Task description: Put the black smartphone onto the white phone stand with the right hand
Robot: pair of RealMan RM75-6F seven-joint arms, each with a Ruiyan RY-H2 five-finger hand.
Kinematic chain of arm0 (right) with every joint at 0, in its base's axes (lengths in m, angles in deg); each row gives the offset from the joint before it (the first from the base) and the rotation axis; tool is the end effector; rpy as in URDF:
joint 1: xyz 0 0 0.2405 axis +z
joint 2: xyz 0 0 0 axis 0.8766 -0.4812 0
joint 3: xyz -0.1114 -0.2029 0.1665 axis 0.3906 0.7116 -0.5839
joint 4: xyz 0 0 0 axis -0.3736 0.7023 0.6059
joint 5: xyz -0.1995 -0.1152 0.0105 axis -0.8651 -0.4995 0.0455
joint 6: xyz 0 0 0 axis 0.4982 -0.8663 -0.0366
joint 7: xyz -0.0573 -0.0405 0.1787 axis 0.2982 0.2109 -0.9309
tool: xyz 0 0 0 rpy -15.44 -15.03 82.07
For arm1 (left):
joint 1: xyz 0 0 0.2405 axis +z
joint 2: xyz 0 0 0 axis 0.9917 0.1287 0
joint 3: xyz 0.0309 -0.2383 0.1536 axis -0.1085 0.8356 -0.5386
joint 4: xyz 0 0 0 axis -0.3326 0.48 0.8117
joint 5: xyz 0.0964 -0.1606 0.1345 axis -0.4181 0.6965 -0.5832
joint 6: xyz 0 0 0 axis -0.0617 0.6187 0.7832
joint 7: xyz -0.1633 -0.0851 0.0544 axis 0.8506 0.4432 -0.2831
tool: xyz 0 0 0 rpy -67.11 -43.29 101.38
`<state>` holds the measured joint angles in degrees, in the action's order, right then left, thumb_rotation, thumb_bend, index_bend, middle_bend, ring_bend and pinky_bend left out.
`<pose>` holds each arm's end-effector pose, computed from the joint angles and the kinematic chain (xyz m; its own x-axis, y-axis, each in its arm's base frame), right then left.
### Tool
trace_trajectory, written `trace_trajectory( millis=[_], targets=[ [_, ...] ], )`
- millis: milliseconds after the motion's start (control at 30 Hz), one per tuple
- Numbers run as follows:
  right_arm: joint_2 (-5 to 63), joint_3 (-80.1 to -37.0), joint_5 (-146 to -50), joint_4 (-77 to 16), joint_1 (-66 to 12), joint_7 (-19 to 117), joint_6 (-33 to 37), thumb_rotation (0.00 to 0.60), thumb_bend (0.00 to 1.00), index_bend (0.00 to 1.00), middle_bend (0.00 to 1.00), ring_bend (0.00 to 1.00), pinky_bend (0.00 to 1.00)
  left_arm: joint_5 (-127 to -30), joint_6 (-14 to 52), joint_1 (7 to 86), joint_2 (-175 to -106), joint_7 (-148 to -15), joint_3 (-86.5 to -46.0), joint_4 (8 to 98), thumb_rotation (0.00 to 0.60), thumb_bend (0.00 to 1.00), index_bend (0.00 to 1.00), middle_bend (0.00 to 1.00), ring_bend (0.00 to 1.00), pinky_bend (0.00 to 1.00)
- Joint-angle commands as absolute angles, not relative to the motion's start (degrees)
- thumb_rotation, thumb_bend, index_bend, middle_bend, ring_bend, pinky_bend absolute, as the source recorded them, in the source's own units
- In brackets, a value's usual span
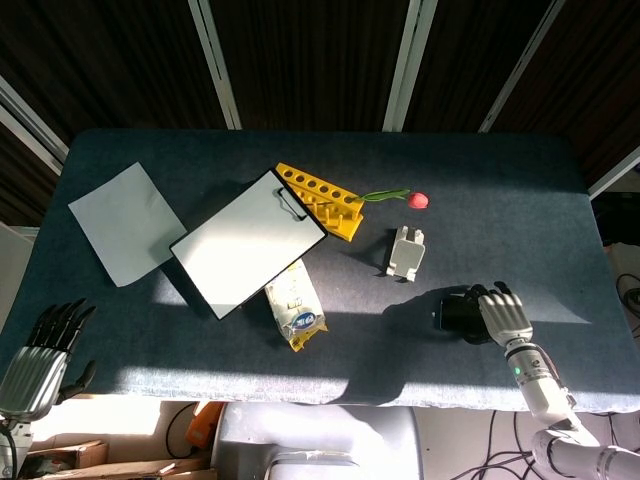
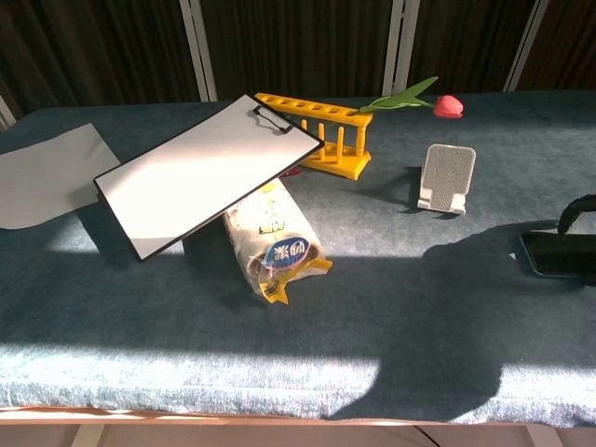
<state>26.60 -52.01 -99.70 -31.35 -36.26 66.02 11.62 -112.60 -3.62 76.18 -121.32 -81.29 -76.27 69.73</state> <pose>-0.3670 -0.3486 0.0095 0.5332 -0.3806 0.7556 -0.8278 -0.0506 0.5587 -0.3293 0.2214 0.1375 0.4642 0.0344 0.8851 0.8729 -0.1872 -0.4505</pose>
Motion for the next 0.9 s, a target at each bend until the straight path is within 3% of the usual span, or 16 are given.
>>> trace_trajectory(
  millis=[33, 467, 733, 900],
  targets=[
    [27.2, -52.1, -100.5, -30.8, -36.6, 66.2, 10.3, 0.600, 0.38, 0.90, 0.64, 0.50, 0.28, -112.6, -3.6, 76.2, -121.3, -81.2, -76.3, 69.7, 0.600, 0.37, 0.00, 0.00, 0.00, 0.03],
    [28.7, -51.8, -106.0, -29.2, -37.9, 65.9, 4.2, 0.600, 0.40, 0.95, 0.68, 0.54, 0.38, -112.5, -3.6, 76.2, -121.3, -81.2, -76.2, 69.7, 0.600, 0.37, 0.00, 0.00, 0.00, 0.03],
    [30.1, -52.2, -118.7, -23.0, -37.2, 74.7, -10.3, 0.600, 0.40, 0.95, 0.68, 0.55, 0.42, -112.3, -3.3, 76.1, -121.3, -81.1, -76.2, 69.8, 0.600, 0.37, 0.00, 0.00, 0.00, 0.03],
    [30.6, -52.4, -131.7, -12.8, -32.7, 86.3, -20.9, 0.600, 0.40, 0.95, 0.68, 0.57, 0.46, -111.9, -2.8, 75.8, -121.4, -81.3, -76.0, 69.8, 0.600, 0.37, 0.00, 0.00, 0.00, 0.03]
  ],
)
